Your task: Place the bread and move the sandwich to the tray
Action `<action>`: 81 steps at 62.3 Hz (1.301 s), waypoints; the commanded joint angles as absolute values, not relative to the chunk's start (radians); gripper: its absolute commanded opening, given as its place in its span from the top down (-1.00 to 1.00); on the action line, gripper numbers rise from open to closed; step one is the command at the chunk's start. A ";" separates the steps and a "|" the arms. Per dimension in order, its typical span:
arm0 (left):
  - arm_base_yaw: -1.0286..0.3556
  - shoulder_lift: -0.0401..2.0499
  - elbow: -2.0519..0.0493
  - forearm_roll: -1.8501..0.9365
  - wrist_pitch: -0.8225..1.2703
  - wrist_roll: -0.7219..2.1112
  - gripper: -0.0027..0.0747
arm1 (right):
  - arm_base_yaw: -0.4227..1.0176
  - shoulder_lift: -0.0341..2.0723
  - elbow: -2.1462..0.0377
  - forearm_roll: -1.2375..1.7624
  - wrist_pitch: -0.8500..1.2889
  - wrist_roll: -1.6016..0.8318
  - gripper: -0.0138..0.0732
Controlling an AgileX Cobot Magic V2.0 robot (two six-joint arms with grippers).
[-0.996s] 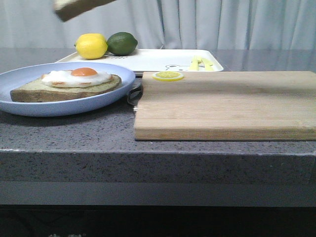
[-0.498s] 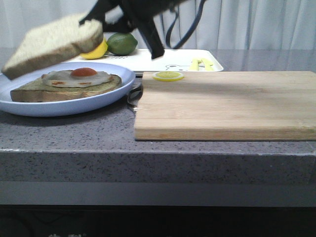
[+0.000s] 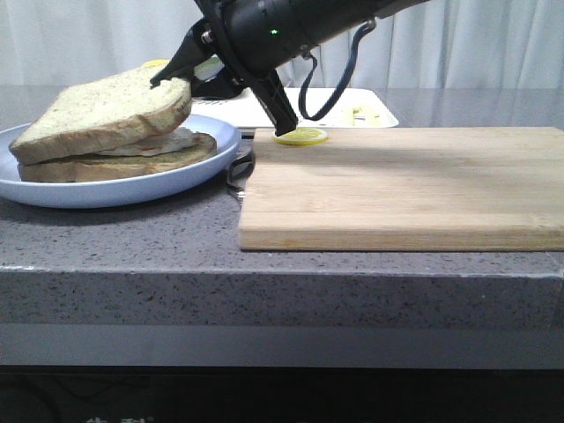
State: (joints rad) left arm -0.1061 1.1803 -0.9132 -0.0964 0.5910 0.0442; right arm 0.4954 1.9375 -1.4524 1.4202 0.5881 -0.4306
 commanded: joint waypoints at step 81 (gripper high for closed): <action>-0.113 1.162 -0.950 -0.105 0.533 0.044 -0.48 | 0.236 1.534 -1.482 0.800 0.828 -0.415 0.70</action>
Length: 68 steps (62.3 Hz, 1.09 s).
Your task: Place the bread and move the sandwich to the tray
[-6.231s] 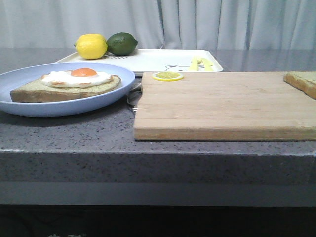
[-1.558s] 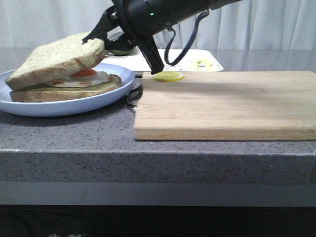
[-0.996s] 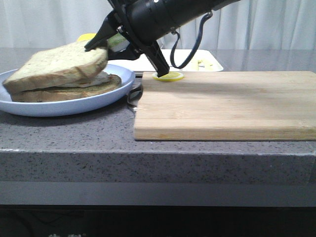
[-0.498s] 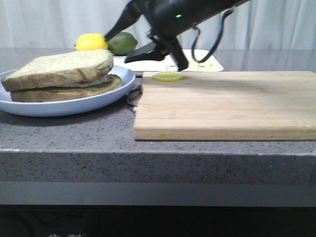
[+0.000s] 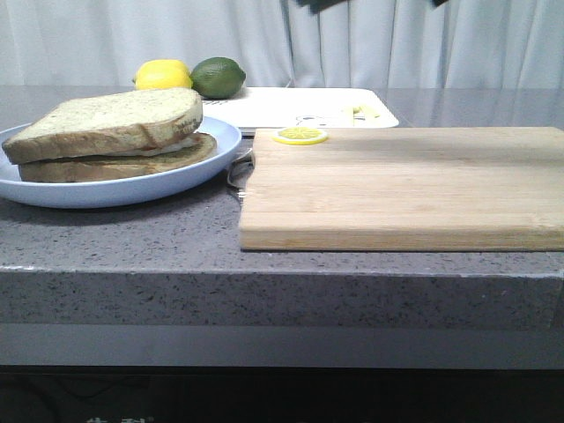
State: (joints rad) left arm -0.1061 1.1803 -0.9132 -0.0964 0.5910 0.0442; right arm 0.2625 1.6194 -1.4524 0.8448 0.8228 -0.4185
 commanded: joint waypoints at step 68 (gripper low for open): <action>-0.113 1.225 -0.954 -0.105 0.495 0.044 -0.48 | 0.056 0.483 -0.599 0.123 0.430 -0.115 0.82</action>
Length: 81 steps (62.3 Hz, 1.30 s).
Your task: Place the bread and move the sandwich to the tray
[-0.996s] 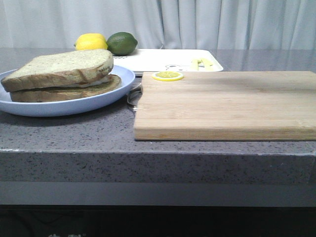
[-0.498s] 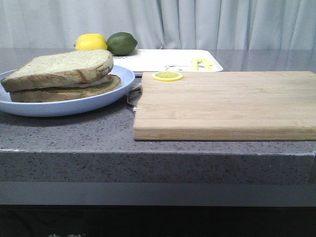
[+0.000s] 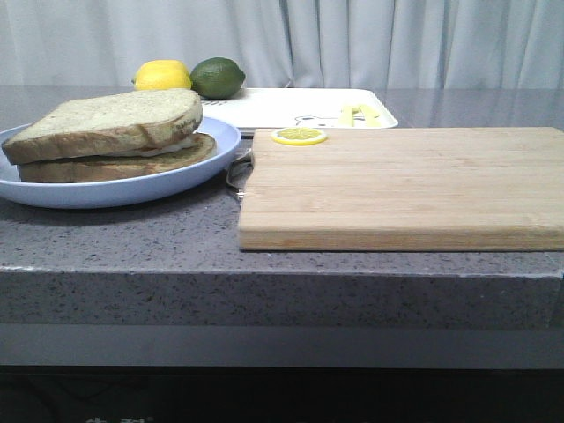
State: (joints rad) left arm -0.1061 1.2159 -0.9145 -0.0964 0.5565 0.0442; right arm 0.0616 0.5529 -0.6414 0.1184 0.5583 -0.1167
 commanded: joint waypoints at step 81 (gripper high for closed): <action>-0.113 1.531 -1.110 -0.159 0.531 0.053 0.98 | 0.056 0.394 -0.519 0.123 0.376 -0.116 0.82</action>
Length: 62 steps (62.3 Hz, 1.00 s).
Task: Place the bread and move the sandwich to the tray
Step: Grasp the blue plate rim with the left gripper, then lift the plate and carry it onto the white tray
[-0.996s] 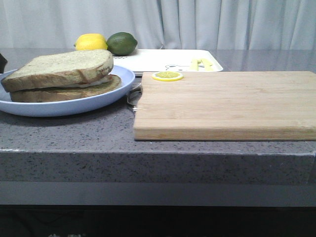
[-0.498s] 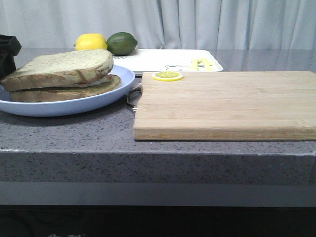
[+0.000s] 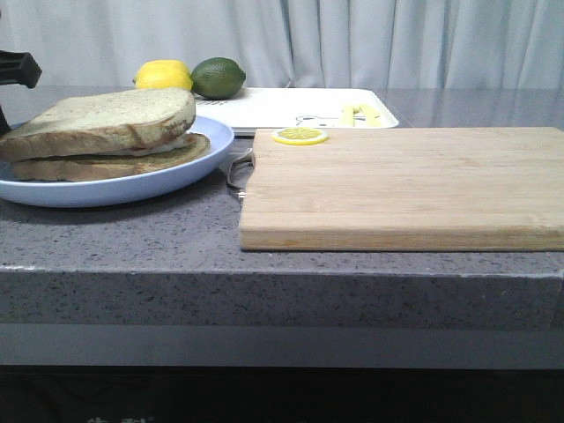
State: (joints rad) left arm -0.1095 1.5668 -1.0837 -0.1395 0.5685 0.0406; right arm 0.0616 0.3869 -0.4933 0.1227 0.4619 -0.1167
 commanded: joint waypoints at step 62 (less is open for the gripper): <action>-0.114 1.786 -1.856 -0.534 0.853 0.143 0.98 | 0.056 0.394 -0.519 0.123 0.381 -0.116 0.82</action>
State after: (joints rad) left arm -0.1076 1.7870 -1.7537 -0.4107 0.9119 0.1453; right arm 0.0616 0.3869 -0.4933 0.1227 0.4619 -0.1167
